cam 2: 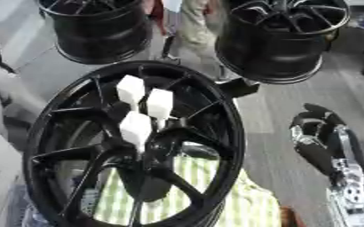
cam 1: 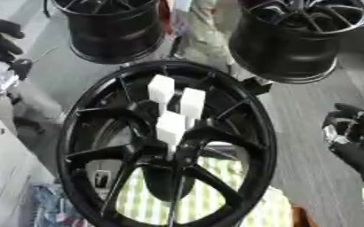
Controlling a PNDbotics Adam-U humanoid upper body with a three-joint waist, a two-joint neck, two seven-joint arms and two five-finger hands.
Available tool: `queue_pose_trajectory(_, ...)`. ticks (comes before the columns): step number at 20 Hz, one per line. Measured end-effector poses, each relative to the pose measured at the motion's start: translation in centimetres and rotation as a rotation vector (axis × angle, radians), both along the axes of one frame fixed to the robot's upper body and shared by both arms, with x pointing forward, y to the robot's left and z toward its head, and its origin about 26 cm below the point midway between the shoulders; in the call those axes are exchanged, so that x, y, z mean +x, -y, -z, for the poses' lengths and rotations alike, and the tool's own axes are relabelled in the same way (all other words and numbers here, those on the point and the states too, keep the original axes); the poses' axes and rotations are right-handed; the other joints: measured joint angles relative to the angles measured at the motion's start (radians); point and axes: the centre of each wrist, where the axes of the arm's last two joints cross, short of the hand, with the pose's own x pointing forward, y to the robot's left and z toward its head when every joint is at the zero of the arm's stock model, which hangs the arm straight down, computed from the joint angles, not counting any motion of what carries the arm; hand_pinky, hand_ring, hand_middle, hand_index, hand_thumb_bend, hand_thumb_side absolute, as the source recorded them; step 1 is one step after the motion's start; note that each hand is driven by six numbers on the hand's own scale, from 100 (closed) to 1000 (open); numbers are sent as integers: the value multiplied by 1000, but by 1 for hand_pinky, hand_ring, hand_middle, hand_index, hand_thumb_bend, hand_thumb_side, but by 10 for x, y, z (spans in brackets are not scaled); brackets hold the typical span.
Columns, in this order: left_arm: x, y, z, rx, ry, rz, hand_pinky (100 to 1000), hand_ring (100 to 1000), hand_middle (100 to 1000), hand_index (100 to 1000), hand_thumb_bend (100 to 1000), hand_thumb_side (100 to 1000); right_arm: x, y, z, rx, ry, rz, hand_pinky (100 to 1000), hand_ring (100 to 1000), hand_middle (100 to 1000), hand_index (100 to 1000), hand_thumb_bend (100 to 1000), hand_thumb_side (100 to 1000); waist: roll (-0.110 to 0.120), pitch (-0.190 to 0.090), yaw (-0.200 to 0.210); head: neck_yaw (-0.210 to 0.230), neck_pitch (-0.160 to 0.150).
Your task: Pull the pin out of the wheel hub.
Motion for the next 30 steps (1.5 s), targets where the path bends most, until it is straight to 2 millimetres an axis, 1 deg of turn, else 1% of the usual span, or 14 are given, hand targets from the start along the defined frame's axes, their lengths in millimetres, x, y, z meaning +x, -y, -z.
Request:
queue_pose_trajectory(2,6,8,-15,111,-25,75,706,718,768,853,355,331,0,0,0,-3,-2,-5,677,595,651,791,134,203,6,-1,-8,5,0)
queue_pose_trajectory(4,12,16,-24,213,-66,147,716,735,787,860,360,321,0,0,0,-10,-3,-12,677,595,651,791,135,203,12,-3,-14,10,0)
queue_pose_trajectory(7,25,29,-31,339,-134,244,742,758,815,870,422,328,0,0,0,-13,-7,-20,677,595,651,791,134,203,15,-6,-23,16,0)
queue_pose_trajectory(11,46,46,-35,500,-205,333,771,778,840,883,453,306,-1,1,1,-21,-12,-25,677,595,651,791,134,203,20,-7,-34,23,0)
queue_pose_trajectory(14,61,56,-35,592,-225,355,784,791,858,887,482,305,-2,1,2,-21,-17,-25,677,595,651,791,134,203,21,-9,-39,26,0)
queue_pose_trajectory(18,78,69,-31,648,-210,344,793,798,868,893,536,327,-2,0,2,-23,-20,-37,677,595,651,791,133,203,21,-9,-48,33,0)
queue_pose_trajectory(20,85,77,-28,659,-197,346,793,799,870,893,548,329,-2,-1,3,-23,-22,-42,676,595,651,791,133,203,21,-9,-53,38,0)
queue_pose_trajectory(24,94,90,-21,661,-194,360,792,799,869,891,531,317,-2,-2,3,-25,-27,-51,676,595,651,791,132,204,21,-8,-65,47,0)
queue_pose_trajectory(30,101,104,-11,653,-209,385,791,800,873,890,474,285,0,-4,2,-26,-24,-63,676,595,651,791,131,204,22,-7,-78,58,0)
